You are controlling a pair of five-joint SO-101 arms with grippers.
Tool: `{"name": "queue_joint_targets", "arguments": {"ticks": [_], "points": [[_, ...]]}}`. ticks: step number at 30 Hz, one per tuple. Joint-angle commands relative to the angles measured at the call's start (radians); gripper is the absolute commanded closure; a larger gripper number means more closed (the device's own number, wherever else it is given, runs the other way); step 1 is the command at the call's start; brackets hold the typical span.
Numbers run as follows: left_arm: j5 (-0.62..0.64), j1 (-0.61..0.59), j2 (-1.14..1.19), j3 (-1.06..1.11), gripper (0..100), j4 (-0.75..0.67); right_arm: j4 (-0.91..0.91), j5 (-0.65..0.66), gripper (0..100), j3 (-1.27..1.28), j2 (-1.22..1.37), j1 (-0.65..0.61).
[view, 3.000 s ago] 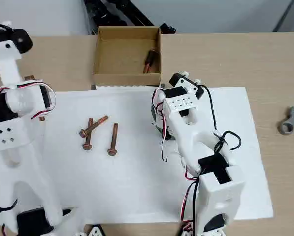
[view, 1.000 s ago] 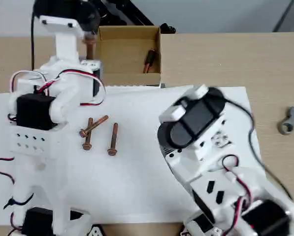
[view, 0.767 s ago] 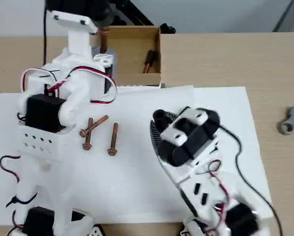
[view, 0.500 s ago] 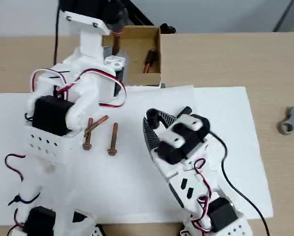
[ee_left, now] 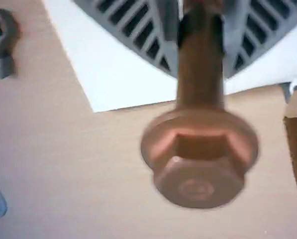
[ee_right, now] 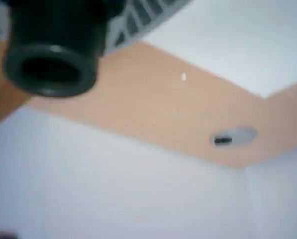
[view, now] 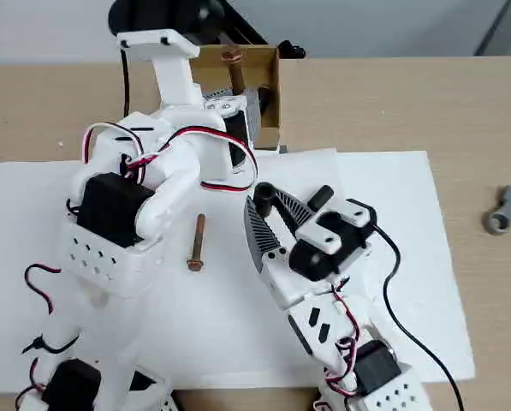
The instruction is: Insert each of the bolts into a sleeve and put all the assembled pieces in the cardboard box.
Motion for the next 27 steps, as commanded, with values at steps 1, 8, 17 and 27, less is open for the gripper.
{"name": "queue_joint_targets", "arguments": {"ticks": [1,8,17,27], "points": [[0.028,0.006,-0.044,-0.035,100,-0.028,-0.047,-0.011,99.4,-0.006,-0.015,-0.001],[-0.025,0.061,-0.046,0.031,100,0.031,-0.045,-0.011,99.4,0.005,-0.013,0.019],[-0.11,0.143,-0.104,0.028,100,0.043,-0.048,-0.011,99.4,0.068,-0.013,0.019],[-0.206,0.196,-0.252,0.147,100,0.077,-0.048,-0.011,99.4,0.072,-0.013,0.042]]}}
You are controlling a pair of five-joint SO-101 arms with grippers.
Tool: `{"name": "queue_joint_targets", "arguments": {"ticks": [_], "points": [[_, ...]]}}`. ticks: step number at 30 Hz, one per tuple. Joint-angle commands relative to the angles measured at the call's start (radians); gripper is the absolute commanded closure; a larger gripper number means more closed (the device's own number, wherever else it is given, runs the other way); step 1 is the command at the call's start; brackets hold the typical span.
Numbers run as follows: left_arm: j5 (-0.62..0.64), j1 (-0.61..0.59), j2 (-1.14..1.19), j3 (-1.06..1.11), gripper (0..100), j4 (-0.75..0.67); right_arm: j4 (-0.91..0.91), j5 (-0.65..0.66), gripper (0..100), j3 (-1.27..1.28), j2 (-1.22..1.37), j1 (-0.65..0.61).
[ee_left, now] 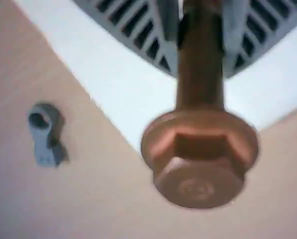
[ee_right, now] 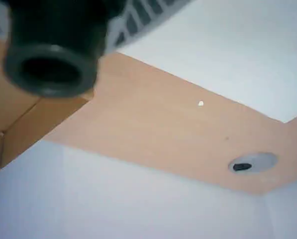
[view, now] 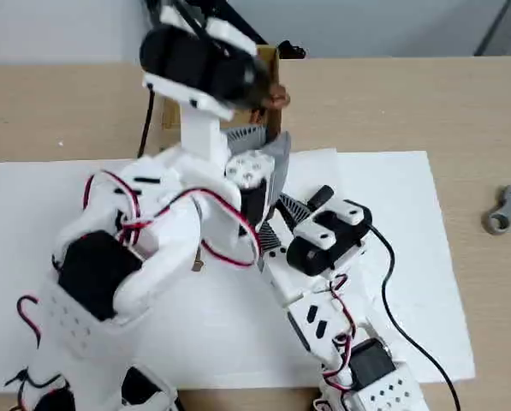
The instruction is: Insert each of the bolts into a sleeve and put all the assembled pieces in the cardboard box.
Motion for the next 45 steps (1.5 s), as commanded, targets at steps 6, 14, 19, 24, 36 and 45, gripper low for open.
{"name": "queue_joint_targets", "arguments": {"ticks": [6,14,19,24,36,45], "points": [[-0.012,0.003,-0.123,0.22,100,-0.129,-0.027,-0.011,99.5,-0.015,-0.013,0.008],[-0.012,0.003,-0.198,0.417,100,-0.311,-0.025,-0.011,99.5,-0.015,-0.013,0.008],[-0.015,-0.003,-0.195,0.42,100,-0.313,-0.025,-0.011,99.5,-0.015,-0.013,0.008],[-0.018,-0.005,-0.193,0.424,100,-0.313,-0.025,-0.011,99.5,-0.015,-0.013,0.008],[-0.054,-0.038,-0.198,0.535,100,-0.387,-0.025,-0.011,99.5,-0.017,-0.015,0.008],[-0.048,-0.072,-0.195,0.536,100,-0.387,-0.025,-0.009,99.5,-0.017,-0.015,0.008]]}}
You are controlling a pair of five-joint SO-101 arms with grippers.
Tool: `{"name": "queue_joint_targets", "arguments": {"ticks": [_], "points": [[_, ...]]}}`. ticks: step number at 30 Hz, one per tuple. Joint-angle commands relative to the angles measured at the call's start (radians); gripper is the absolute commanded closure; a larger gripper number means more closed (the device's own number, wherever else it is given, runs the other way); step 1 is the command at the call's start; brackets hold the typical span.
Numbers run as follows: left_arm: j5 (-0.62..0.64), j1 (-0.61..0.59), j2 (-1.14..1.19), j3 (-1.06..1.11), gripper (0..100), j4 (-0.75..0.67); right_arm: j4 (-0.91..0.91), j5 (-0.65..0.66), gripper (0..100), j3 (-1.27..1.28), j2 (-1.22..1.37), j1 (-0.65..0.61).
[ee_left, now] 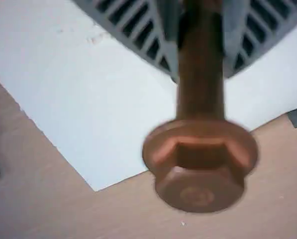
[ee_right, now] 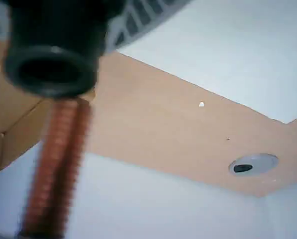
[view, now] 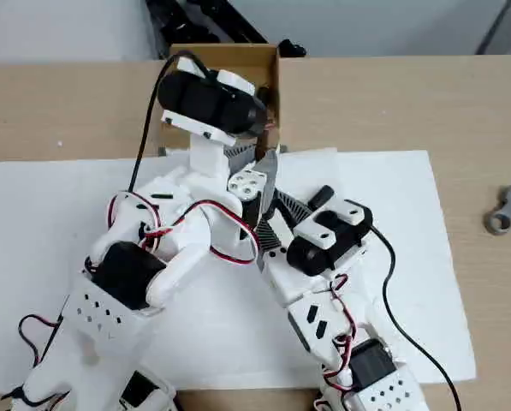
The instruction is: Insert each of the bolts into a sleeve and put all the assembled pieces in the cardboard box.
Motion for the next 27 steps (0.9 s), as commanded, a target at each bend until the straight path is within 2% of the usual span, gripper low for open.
{"name": "queue_joint_targets", "arguments": {"ticks": [1,20,27], "points": [[-0.002,-0.003,-0.023,-0.004,100,-0.026,-0.025,-0.009,99.5,-0.017,-0.015,0.01],[0.023,0.064,-0.025,0.012,100,-0.026,-0.025,-0.009,99.5,-0.017,-0.015,0.01],[0.02,0.064,-0.029,0.094,100,-0.031,-0.025,-0.009,99.5,-0.017,-0.015,0.01]]}}
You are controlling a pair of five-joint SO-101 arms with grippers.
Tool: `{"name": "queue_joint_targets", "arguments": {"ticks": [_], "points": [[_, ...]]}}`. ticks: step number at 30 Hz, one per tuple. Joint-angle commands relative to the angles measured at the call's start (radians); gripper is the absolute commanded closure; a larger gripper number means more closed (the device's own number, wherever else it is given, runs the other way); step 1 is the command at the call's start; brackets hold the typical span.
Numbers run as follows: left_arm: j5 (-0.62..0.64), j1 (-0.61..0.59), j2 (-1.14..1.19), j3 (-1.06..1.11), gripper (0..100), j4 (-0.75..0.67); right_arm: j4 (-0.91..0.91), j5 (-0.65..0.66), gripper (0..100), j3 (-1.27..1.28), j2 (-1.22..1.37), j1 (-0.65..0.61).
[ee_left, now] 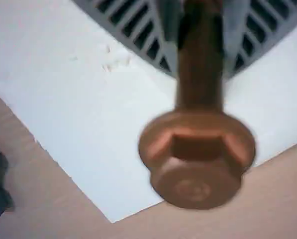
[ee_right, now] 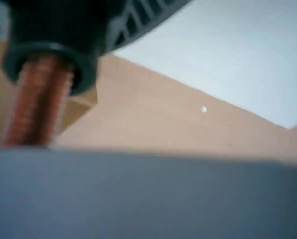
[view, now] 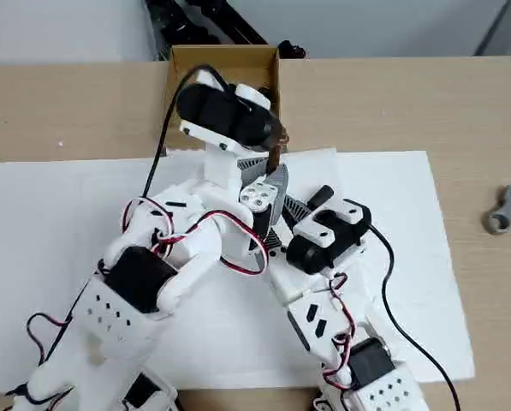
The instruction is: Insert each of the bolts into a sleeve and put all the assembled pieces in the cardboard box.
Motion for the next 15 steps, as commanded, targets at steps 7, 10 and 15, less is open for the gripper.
{"name": "queue_joint_targets", "arguments": {"ticks": [7,10,15], "points": [[-0.081,0.008,-0.023,0.033,100,-0.018,-0.027,-0.008,99.5,-0.02,-0.016,0.007],[-0.084,0.009,-0.023,0.022,98,-0.012,-0.027,-0.008,99.5,-0.02,-0.016,0.007],[-0.078,0.008,-0.02,-0.056,90,0.078,-0.005,-0.008,99.5,-0.044,-0.016,0.007]]}}
